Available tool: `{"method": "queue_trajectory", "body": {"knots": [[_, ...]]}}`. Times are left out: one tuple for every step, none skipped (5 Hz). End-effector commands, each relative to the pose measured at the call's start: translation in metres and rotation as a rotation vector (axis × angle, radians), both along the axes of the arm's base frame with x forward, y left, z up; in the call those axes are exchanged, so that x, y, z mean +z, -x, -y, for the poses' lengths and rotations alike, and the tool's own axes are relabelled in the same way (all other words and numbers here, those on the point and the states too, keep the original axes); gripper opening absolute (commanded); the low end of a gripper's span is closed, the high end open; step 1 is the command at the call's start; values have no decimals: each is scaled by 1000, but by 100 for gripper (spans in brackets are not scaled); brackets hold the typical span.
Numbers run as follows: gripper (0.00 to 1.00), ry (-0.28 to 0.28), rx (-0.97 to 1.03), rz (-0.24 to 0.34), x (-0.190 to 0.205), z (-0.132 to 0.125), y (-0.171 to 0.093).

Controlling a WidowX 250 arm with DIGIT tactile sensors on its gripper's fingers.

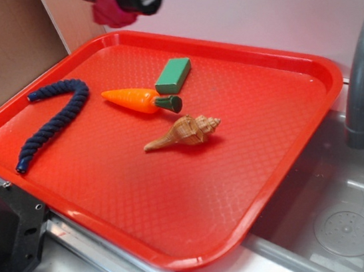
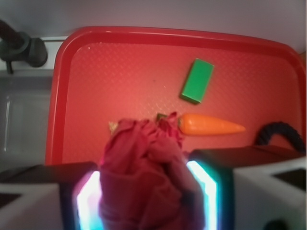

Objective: Grab the red paper.

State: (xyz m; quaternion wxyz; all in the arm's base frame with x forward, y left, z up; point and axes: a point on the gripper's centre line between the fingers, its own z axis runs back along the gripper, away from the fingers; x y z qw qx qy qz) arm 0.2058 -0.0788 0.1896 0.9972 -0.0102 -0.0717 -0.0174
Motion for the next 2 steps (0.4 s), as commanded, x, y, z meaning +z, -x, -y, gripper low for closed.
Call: {"method": "queue_trajectory", "body": {"knots": [[0, -8, 25, 68, 10, -10, 31], [0, 4, 18, 39, 5, -16, 22]]}}
